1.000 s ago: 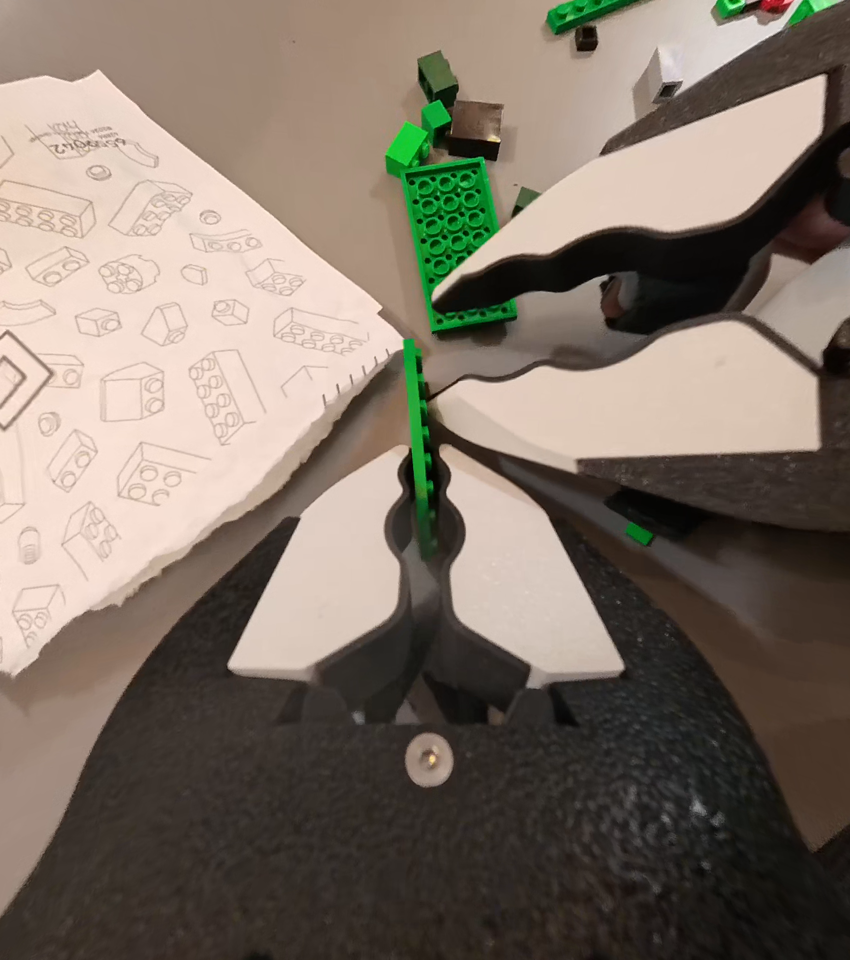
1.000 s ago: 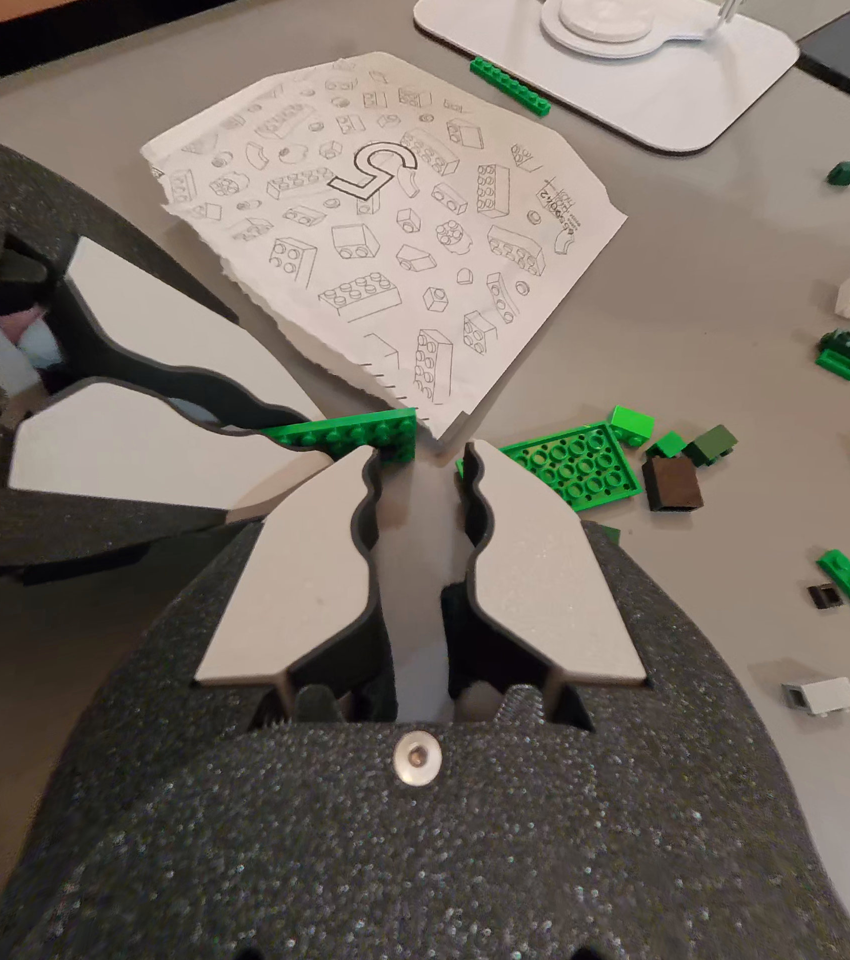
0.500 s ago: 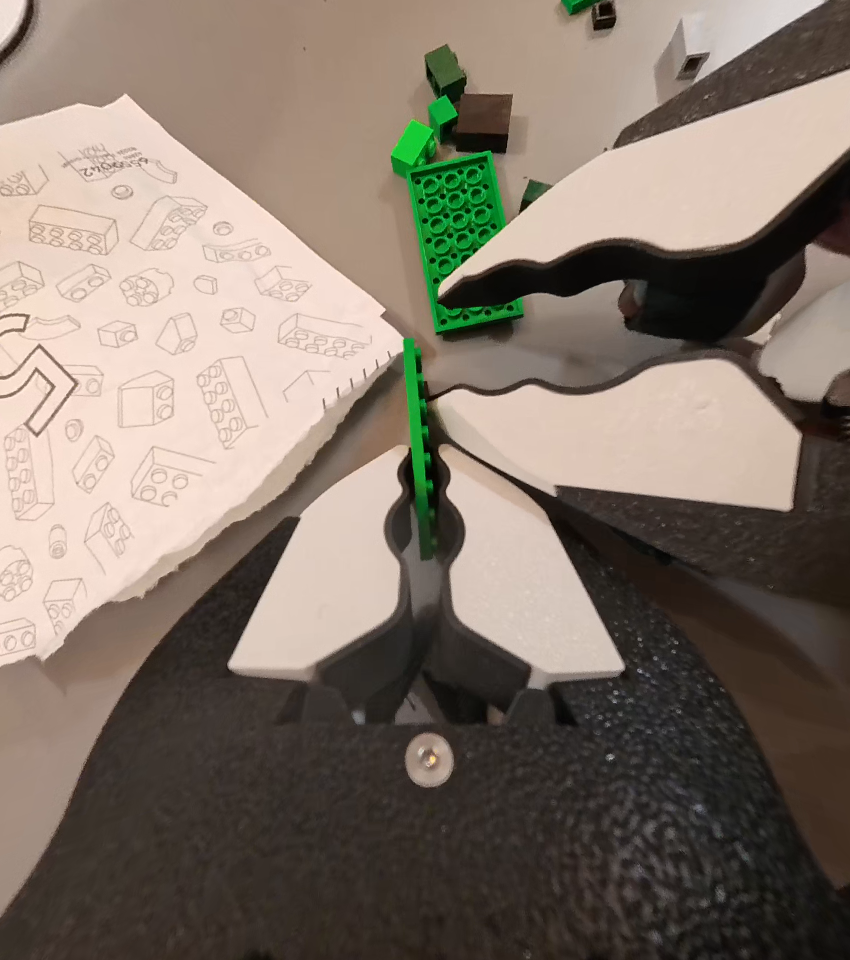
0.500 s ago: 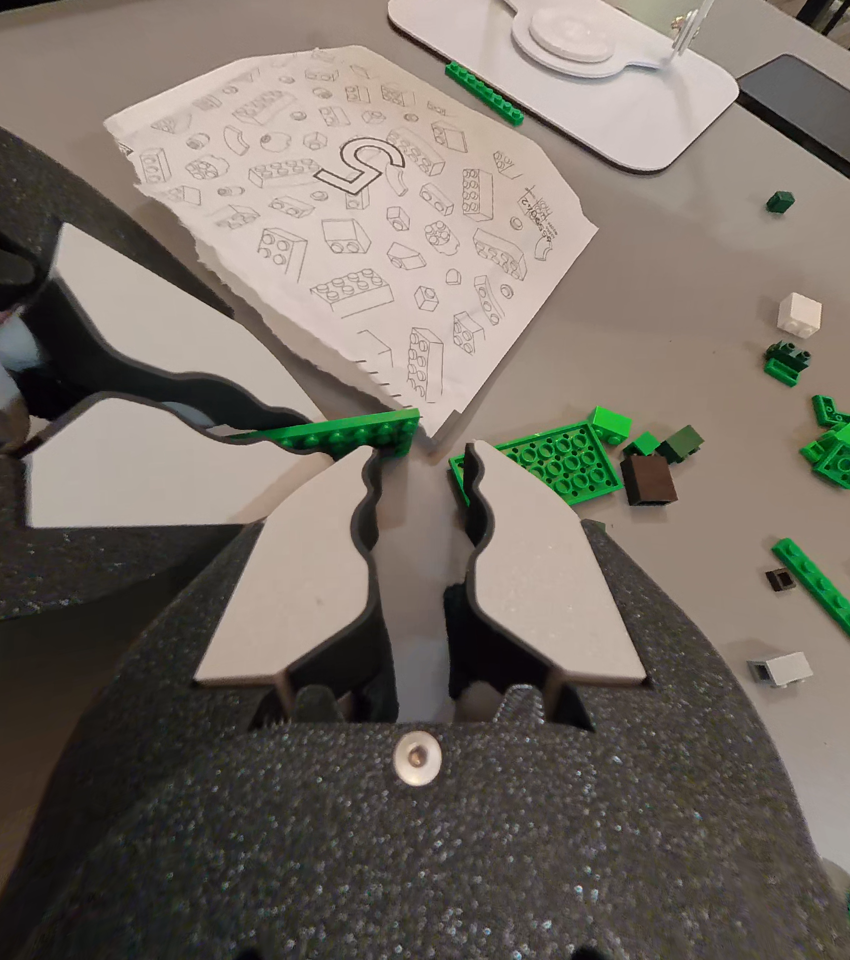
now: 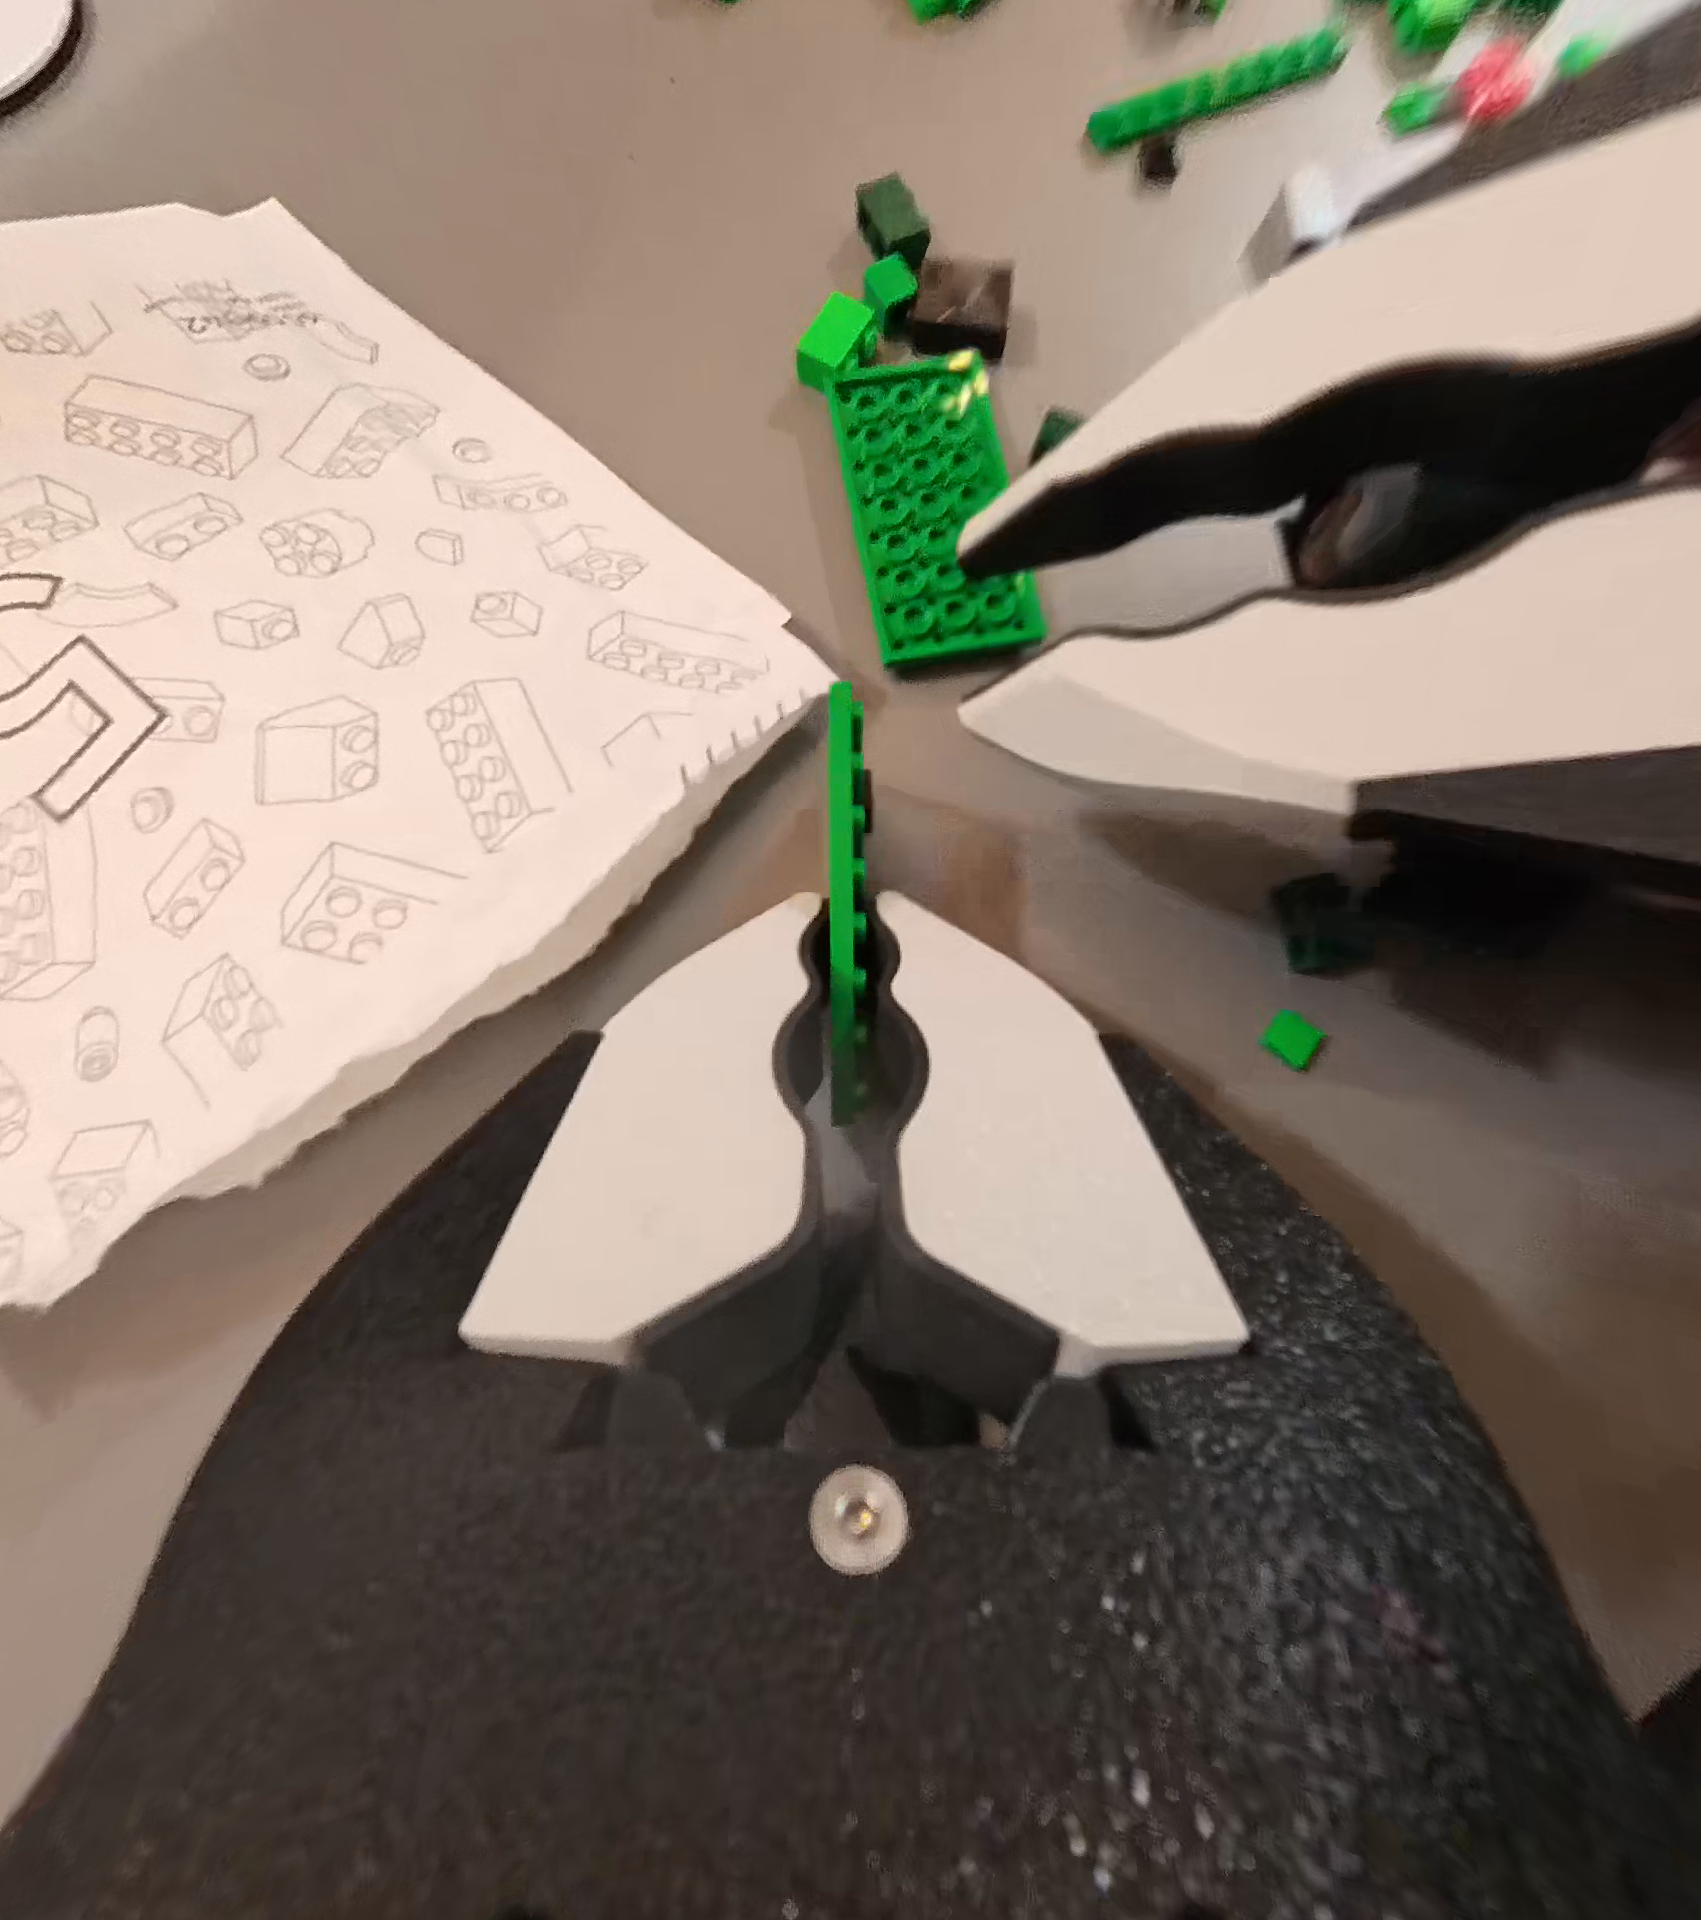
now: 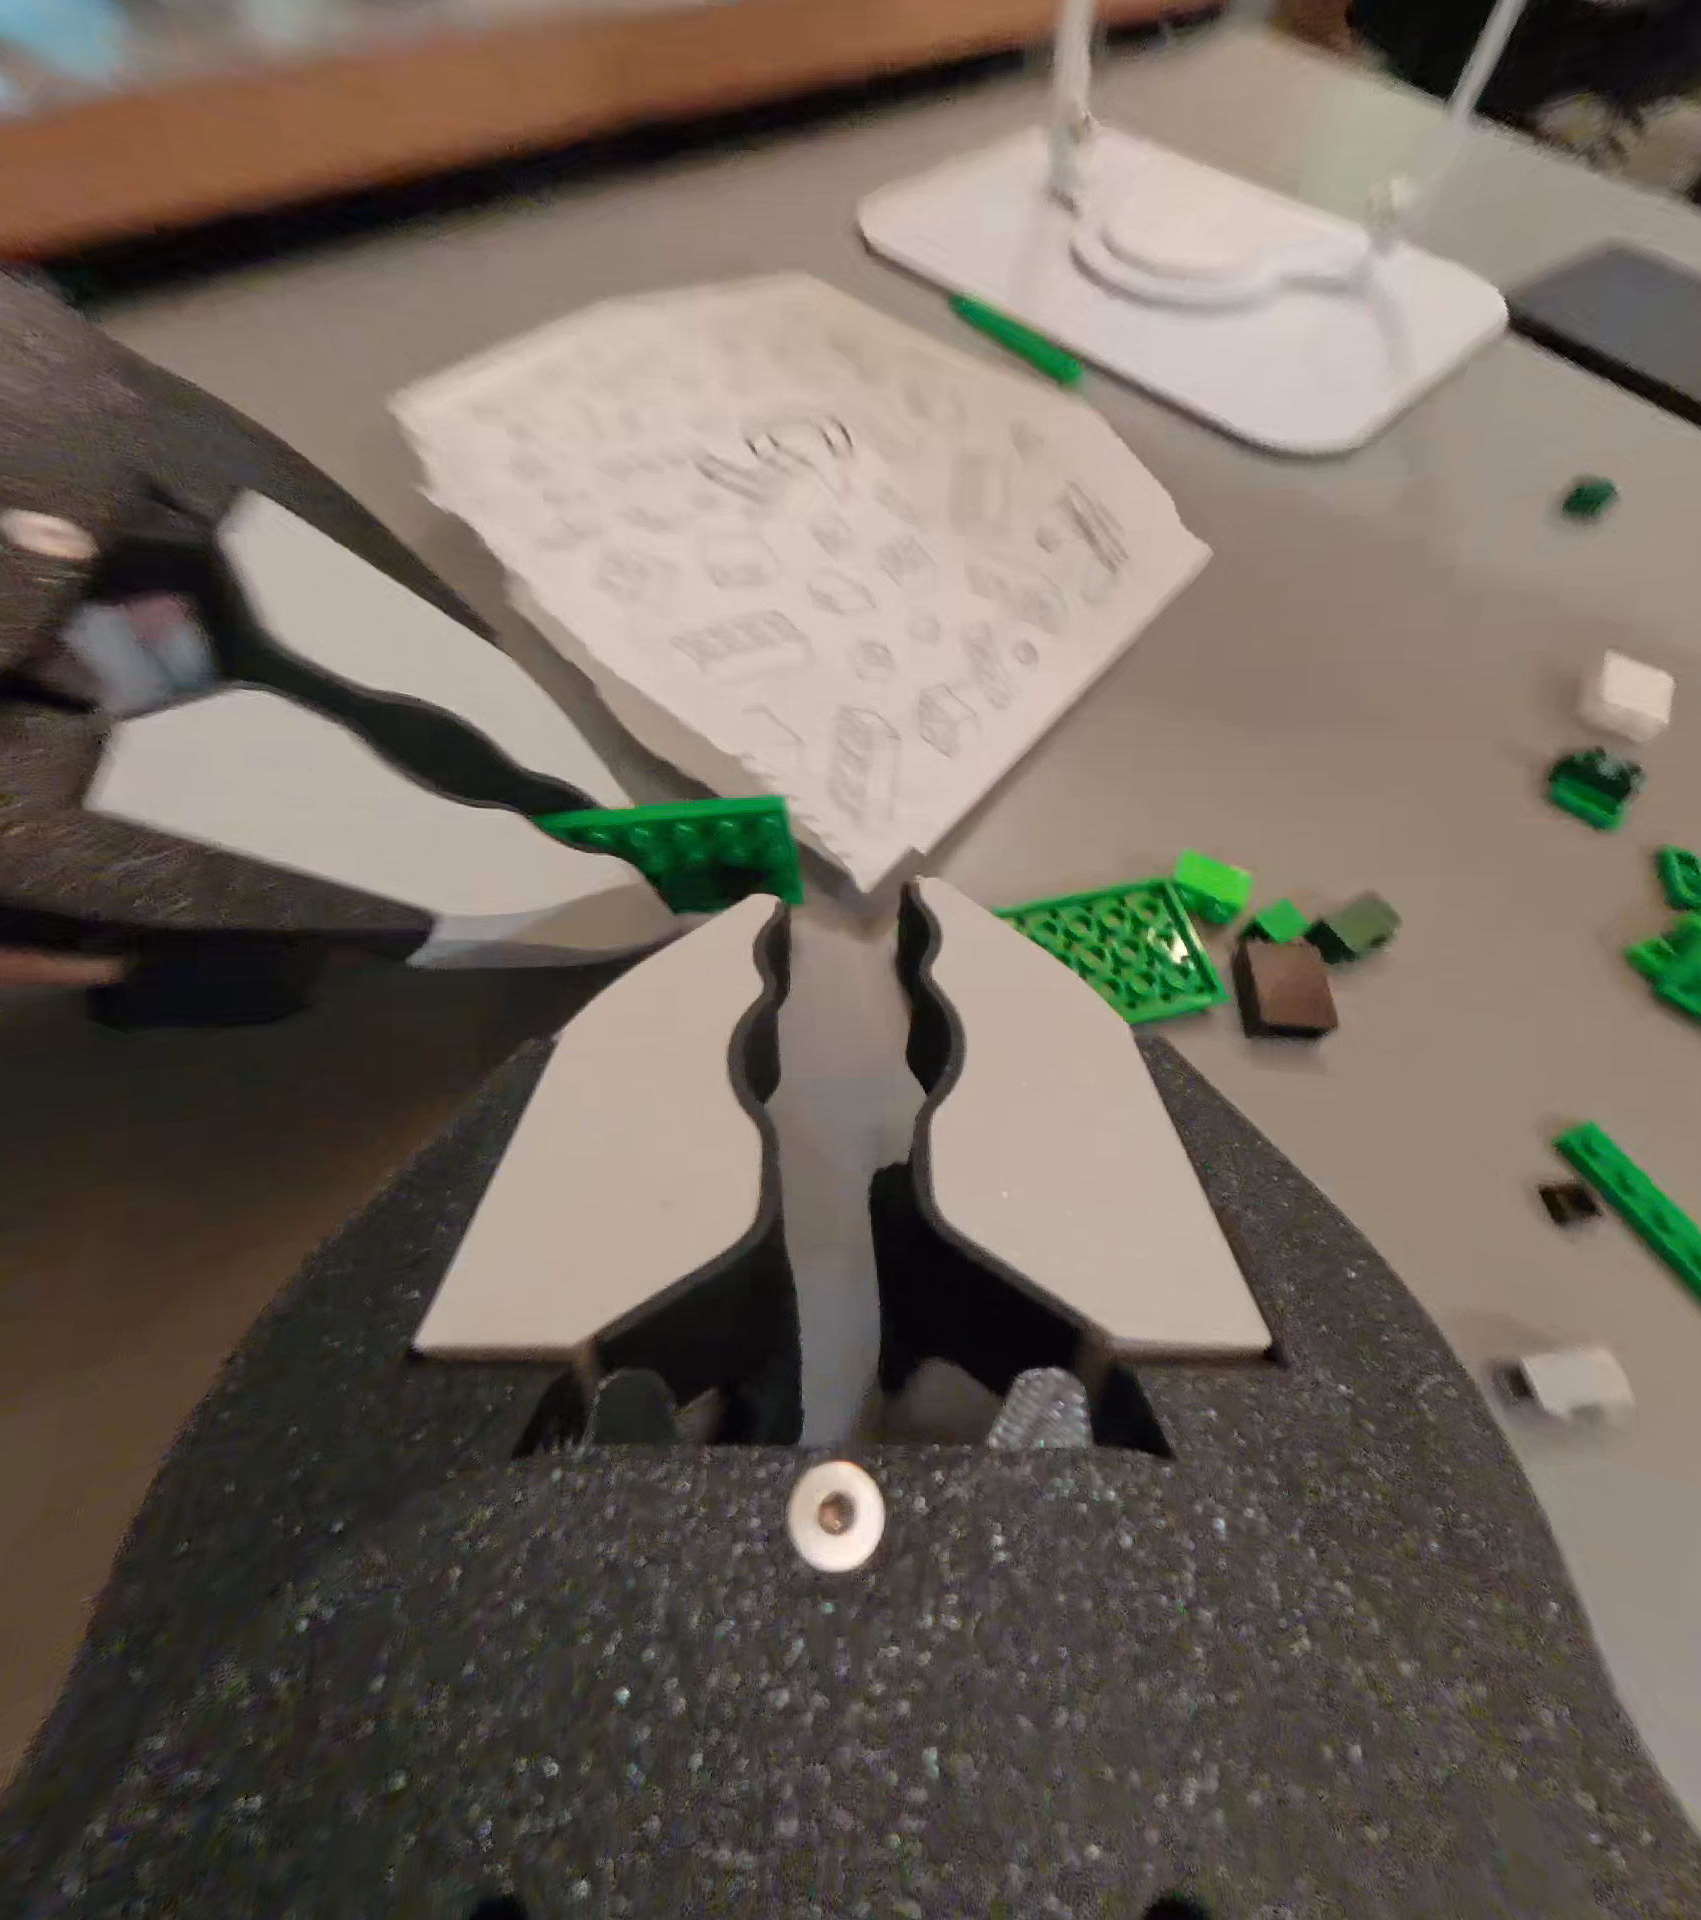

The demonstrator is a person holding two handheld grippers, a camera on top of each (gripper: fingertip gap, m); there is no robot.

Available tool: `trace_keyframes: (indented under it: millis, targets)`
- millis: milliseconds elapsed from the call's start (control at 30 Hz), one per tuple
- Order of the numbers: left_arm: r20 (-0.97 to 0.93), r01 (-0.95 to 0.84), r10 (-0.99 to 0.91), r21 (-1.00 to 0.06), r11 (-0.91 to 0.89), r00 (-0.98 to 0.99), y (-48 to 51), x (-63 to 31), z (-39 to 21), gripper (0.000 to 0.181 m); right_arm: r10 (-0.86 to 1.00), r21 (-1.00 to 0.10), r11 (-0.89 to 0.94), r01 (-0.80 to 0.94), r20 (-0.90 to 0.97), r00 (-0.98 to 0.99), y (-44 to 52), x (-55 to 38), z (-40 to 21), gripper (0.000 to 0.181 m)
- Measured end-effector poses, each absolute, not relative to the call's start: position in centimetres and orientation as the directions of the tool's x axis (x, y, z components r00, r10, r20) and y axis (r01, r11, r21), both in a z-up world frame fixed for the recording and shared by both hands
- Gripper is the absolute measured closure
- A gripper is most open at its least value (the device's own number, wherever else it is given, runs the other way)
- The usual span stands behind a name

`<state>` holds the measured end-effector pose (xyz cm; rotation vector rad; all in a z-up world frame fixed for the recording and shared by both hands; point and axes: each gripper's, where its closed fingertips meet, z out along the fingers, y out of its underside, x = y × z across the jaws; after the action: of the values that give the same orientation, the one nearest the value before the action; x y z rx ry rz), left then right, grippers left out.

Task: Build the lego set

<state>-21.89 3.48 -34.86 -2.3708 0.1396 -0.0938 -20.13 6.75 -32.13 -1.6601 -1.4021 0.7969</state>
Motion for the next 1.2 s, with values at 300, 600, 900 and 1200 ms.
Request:
trace_keyframes:
  millis: [300,600,900,1200]
  targets:
    - [0.411,0.211,-0.221,-0.775,-0.595,0.885,3.8,-20.1,-31.3,0.177,1.0,-0.942,0.003,0.337,0.007,0.012,4.6,-20.5,-29.4,0.165]
    - [0.446,0.218,-0.255,-0.765,-0.605,0.858,3.5,-19.3,-30.9,0.177,1.0,-0.936,-0.011,0.353,-0.004,0.019,4.7,-20.4,-29.2,0.16]
    - [0.435,0.22,-0.235,-0.766,-0.604,0.869,3.4,-19.5,-30.8,0.177,0.998,-0.915,0.014,0.404,0.04,0.057,5.0,-20.4,-29.2,0.163]
    - [0.409,0.195,-0.243,-0.776,-0.6,0.879,3.6,-19.4,-30.5,0.176,0.996,-0.917,-0.074,0.392,-0.052,0.067,5.1,-20.2,-29.3,0.164]
